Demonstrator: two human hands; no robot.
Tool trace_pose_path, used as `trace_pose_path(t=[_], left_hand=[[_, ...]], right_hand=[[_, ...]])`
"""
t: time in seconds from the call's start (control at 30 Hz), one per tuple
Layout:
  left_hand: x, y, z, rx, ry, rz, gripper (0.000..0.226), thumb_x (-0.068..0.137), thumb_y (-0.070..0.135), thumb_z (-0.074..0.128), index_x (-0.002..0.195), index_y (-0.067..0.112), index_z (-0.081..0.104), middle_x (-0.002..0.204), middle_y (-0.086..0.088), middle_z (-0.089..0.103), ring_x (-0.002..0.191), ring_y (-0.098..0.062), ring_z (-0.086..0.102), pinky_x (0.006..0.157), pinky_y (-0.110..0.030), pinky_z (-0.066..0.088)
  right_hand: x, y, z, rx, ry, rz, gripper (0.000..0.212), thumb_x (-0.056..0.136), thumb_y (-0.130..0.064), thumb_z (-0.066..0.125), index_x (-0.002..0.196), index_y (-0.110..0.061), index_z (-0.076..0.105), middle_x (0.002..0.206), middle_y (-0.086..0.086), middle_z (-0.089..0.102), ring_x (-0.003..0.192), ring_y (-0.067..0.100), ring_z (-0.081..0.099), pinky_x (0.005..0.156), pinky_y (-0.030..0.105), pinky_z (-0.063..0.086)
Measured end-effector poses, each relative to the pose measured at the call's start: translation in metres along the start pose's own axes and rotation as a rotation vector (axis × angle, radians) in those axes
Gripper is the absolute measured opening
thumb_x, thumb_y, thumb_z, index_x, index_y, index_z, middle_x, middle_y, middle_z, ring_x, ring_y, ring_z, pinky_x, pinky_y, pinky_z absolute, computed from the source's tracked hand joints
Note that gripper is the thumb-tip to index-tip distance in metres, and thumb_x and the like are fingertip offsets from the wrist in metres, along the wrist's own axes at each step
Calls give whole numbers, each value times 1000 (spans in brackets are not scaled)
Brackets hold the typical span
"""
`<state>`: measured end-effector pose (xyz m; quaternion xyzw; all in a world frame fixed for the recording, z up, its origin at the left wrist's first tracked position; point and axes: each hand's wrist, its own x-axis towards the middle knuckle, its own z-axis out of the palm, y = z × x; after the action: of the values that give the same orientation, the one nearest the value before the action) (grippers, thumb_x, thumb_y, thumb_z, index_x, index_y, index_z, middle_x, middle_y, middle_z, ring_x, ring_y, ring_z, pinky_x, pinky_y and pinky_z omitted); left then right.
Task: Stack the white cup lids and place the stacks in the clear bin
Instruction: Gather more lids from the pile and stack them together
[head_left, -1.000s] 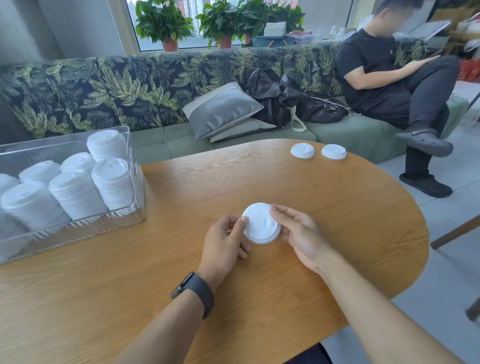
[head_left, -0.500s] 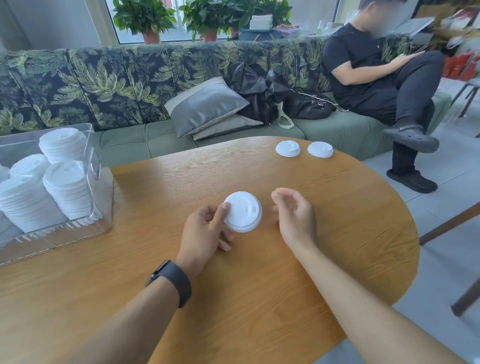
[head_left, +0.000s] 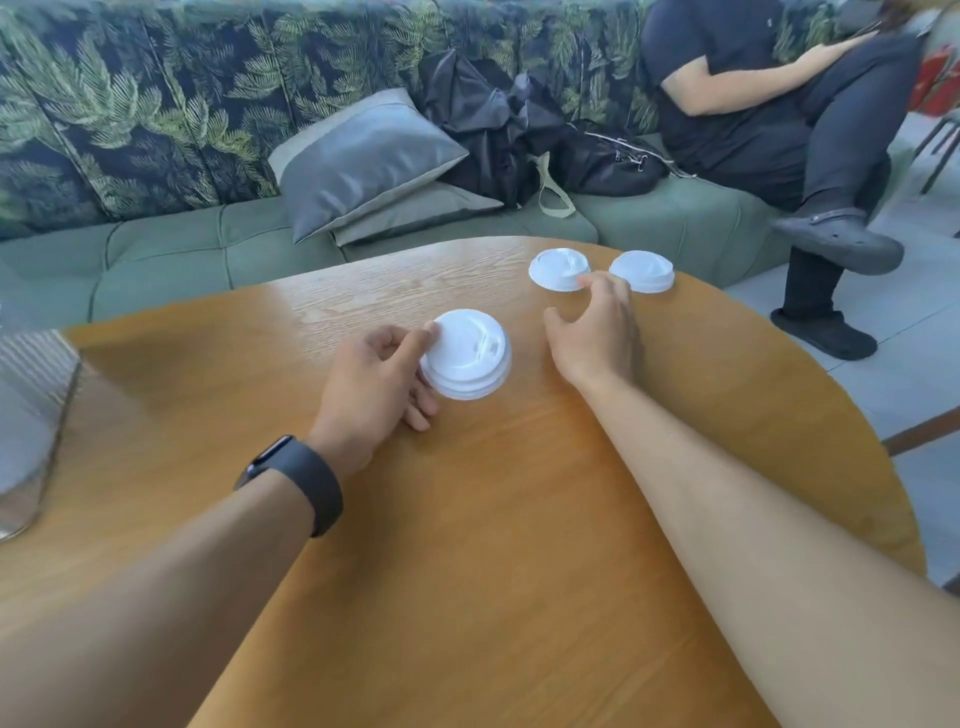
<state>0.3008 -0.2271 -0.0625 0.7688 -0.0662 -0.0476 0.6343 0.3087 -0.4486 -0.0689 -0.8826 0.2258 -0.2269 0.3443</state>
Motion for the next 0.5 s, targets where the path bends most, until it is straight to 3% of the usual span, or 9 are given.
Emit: trace_pose_path(t=[0.1,0.23,0.33,0.5], left_hand=[[15,-2,4,0,-5,23,33,102,40,63,95,8,67,56,-14,63,50,-31,59,52,-35,49],[31,-2,9,-29,7,58,30,102,37,63,86,12,65,55,-11,61,48,-28,58,48,-33,47],[40,-1,14,-39,20,77,30,102,38,64,86,13,65,57,-13,61,48,-27,59,48,-32,47],[45,-2,15,-38,-3,76,29,100,37,66,87,11,65,56,-6,59,49,-27,60,44,-30,45]], right_hand=[[24,1,10,-4,21,29,57,92,-37,67,144,-21,51,152,-5,44,126,22,57,98,38,44],[50,-2,22,-37,20,27,68,86,-41,73,147,-22,47,150,-3,48,128,25,55,89,33,40],[63,-4,29,-72,16,32,77,85,-42,73,152,-21,41,152,0,48,132,26,53,97,35,43],[67,-4,31,-107,20,23,61,89,-35,69,144,-21,48,143,3,53,127,28,55,89,34,40]])
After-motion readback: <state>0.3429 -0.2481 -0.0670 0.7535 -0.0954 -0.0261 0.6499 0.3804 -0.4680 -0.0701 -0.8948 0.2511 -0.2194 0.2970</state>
